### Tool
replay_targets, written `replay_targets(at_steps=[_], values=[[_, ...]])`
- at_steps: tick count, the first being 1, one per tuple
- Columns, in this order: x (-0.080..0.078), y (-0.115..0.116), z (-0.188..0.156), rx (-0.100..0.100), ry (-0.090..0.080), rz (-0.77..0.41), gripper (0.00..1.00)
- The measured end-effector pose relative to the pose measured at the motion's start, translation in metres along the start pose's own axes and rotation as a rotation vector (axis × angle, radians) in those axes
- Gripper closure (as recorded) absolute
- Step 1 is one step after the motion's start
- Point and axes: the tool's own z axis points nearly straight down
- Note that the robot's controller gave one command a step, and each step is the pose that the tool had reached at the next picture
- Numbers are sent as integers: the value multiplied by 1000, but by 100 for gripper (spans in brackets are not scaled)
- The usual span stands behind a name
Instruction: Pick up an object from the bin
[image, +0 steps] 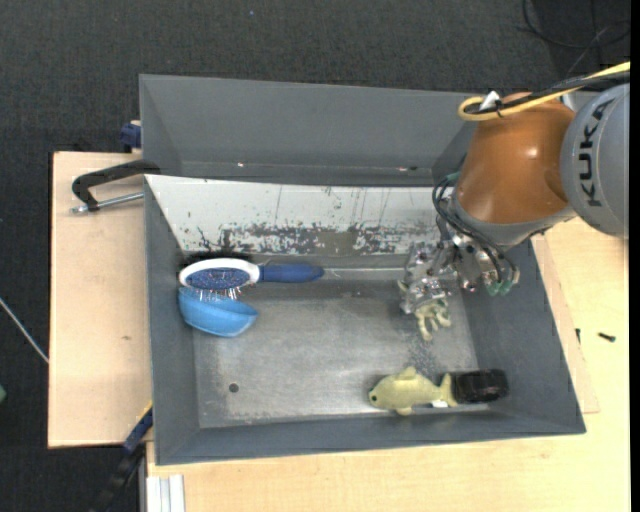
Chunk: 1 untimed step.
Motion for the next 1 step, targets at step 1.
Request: replay_targets(at_steps=[1], values=[[13, 9, 24, -2, 9, 36, 100]])
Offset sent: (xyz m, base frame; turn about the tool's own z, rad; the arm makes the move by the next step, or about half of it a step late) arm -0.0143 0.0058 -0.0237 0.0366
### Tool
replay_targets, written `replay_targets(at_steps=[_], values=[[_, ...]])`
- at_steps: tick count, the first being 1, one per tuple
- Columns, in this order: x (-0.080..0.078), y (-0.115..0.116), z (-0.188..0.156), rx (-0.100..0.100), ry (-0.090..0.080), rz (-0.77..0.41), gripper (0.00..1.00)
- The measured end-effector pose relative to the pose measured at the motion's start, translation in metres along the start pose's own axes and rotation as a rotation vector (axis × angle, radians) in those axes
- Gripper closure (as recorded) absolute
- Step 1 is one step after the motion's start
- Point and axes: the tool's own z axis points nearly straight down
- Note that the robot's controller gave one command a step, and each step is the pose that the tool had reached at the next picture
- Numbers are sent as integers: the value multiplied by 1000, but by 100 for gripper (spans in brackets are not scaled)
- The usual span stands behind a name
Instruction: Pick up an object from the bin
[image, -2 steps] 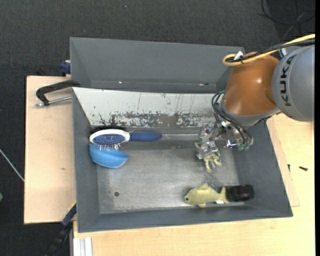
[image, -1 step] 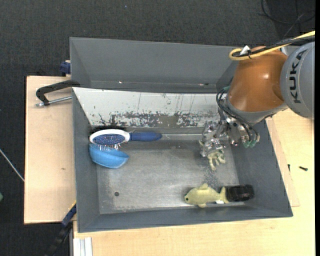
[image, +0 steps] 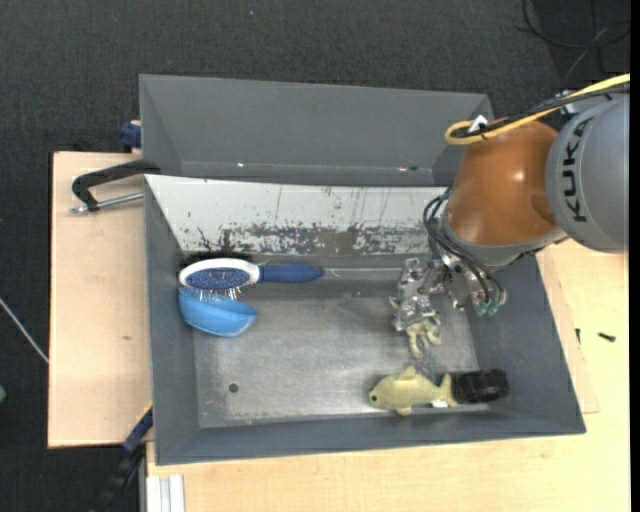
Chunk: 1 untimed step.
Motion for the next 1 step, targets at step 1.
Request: replay_targets(at_steps=[1], values=[[-7, 8, -17, 1, -8, 32, 100]])
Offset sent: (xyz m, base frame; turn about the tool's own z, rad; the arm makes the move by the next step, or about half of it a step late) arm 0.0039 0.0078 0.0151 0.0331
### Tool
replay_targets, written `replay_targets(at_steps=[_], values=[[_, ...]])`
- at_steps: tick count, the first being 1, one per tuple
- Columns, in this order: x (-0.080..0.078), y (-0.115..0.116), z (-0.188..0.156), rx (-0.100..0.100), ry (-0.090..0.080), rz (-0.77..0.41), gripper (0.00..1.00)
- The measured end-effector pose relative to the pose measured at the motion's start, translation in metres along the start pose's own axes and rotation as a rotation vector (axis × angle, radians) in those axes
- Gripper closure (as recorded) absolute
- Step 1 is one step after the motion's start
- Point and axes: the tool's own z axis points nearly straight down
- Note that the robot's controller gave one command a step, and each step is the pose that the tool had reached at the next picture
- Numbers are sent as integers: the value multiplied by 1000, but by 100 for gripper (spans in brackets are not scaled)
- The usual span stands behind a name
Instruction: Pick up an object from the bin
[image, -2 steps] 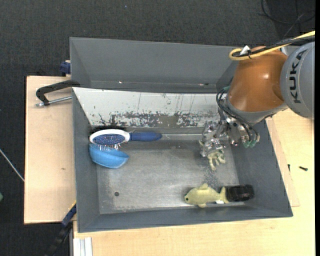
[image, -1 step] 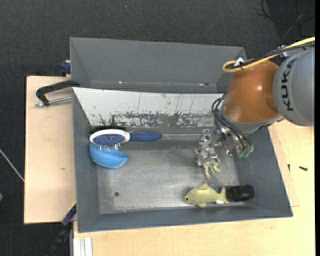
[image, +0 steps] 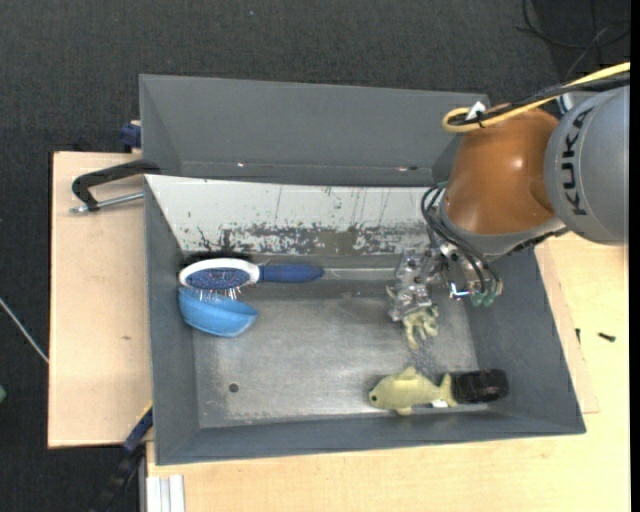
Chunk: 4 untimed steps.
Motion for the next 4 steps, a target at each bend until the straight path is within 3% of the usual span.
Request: replay_targets(at_steps=[1, 2, 3, 4], values=[[39, -3, -13, 0, 8, 56, 100], [39, 2, -7, 0, 7, 11, 100], [61, -29, 51, 1, 8, 218, 100], [24, -11, -37, 2, -5, -348, 100]])
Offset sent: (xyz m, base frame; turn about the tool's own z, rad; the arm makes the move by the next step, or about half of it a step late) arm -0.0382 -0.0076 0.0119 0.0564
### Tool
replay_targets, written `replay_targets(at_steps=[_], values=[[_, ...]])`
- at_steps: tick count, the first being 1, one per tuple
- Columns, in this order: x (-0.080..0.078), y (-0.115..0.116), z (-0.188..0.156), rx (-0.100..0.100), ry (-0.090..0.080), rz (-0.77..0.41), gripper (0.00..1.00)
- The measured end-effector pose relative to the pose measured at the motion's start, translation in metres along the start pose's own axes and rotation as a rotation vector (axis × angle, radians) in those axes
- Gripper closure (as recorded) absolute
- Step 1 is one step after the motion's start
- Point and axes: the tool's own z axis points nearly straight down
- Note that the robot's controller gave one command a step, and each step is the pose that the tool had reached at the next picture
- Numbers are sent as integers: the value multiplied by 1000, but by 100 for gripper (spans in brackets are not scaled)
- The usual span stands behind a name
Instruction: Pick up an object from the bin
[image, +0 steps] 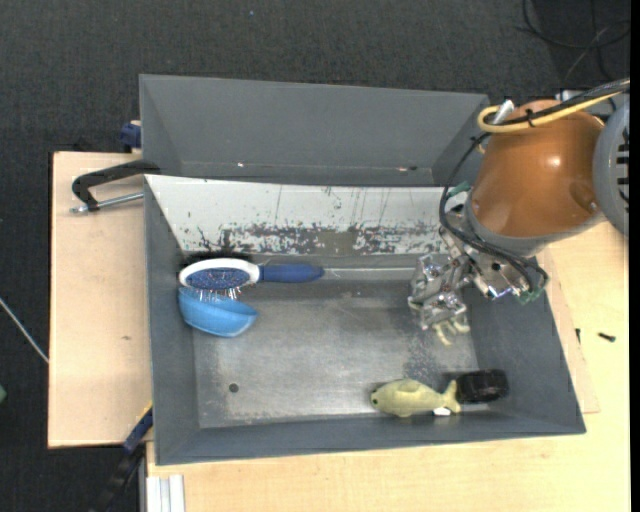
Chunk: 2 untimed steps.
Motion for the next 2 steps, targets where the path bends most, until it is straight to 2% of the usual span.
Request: replay_targets(at_steps=[1, 2], values=[[15, -16, 57, -7, 14, -156, 100], [4, -11, 50, -4, 5, -157, 100]])
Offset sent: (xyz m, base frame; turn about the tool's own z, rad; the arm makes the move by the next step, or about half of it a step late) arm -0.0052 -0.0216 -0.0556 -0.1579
